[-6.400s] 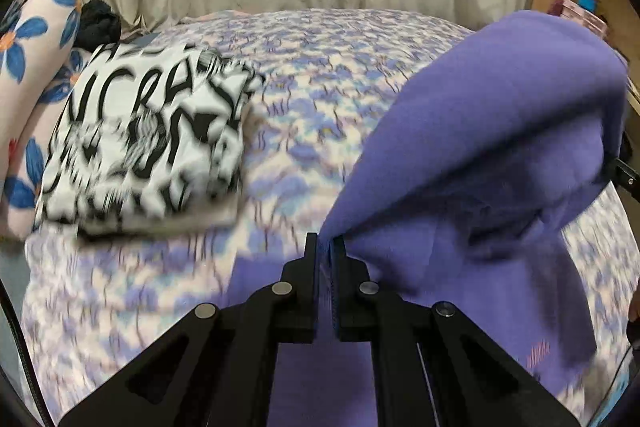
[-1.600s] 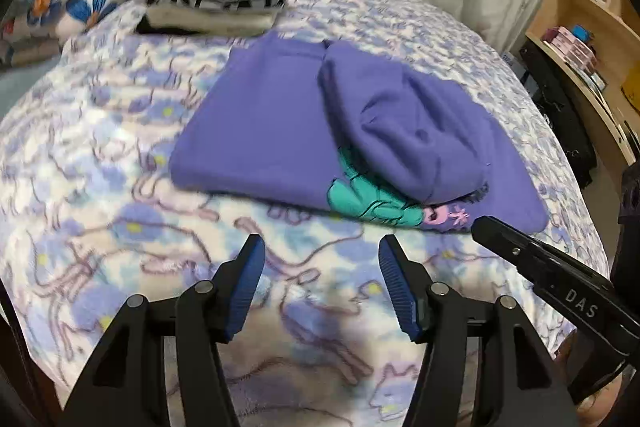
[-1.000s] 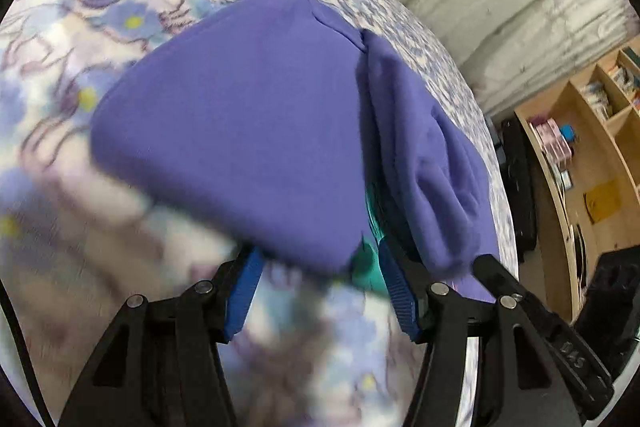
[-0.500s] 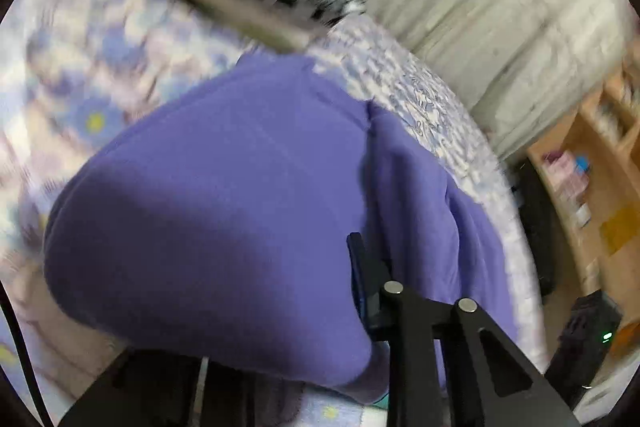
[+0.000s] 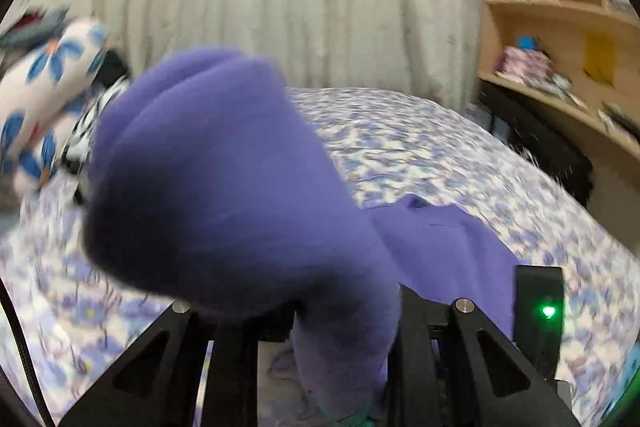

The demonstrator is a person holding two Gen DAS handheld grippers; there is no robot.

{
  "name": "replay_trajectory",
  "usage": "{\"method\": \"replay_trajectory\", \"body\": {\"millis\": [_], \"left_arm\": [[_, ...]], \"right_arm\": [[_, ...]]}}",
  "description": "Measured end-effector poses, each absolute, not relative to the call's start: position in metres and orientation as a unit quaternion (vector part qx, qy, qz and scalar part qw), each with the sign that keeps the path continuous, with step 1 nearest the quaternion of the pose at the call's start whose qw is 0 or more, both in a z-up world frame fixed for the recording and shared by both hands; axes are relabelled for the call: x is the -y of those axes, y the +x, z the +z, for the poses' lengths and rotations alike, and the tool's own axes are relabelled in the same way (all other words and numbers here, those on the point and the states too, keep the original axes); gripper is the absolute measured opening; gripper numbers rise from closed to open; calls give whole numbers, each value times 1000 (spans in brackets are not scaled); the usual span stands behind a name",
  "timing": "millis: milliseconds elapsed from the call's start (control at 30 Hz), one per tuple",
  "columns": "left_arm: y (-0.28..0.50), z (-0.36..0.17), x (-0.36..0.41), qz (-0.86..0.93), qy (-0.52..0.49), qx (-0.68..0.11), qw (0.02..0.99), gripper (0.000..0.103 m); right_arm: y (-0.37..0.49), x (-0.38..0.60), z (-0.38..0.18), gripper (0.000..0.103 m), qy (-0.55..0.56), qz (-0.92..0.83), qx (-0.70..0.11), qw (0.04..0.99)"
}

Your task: Fold large clothes

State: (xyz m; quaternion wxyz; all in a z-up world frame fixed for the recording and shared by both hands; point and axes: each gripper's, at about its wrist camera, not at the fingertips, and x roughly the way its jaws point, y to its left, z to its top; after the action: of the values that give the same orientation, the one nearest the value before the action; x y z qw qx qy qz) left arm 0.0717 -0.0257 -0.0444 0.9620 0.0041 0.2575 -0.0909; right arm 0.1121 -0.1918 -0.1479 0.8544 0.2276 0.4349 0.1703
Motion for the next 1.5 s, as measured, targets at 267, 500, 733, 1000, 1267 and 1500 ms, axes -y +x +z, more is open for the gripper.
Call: {"method": "replay_trajectory", "body": {"millis": [267,500,733,1000,1267,1500], "left_arm": [[70,-34,104,-125,100,-260,952,22],[77,-42,159,-137,155,-274,939,35],[78,-99,230,-149,287,-281,904,43],[52,-163,285,-183,421,-260,849,43],[59,-138,268,-257,357,-293,849,89],[75,-102,244,-325,228,-356,846,96]], "right_arm": [[86,244,-154,13,337,208,-427,813],[46,310,-141,26,339,124,-415,835],[23,380,-121,26,336,-8,-372,865],[11,416,-132,28,349,-63,-379,855],[12,428,-116,28,340,-53,-359,867],[21,421,-82,28,320,-30,-336,885]]}}
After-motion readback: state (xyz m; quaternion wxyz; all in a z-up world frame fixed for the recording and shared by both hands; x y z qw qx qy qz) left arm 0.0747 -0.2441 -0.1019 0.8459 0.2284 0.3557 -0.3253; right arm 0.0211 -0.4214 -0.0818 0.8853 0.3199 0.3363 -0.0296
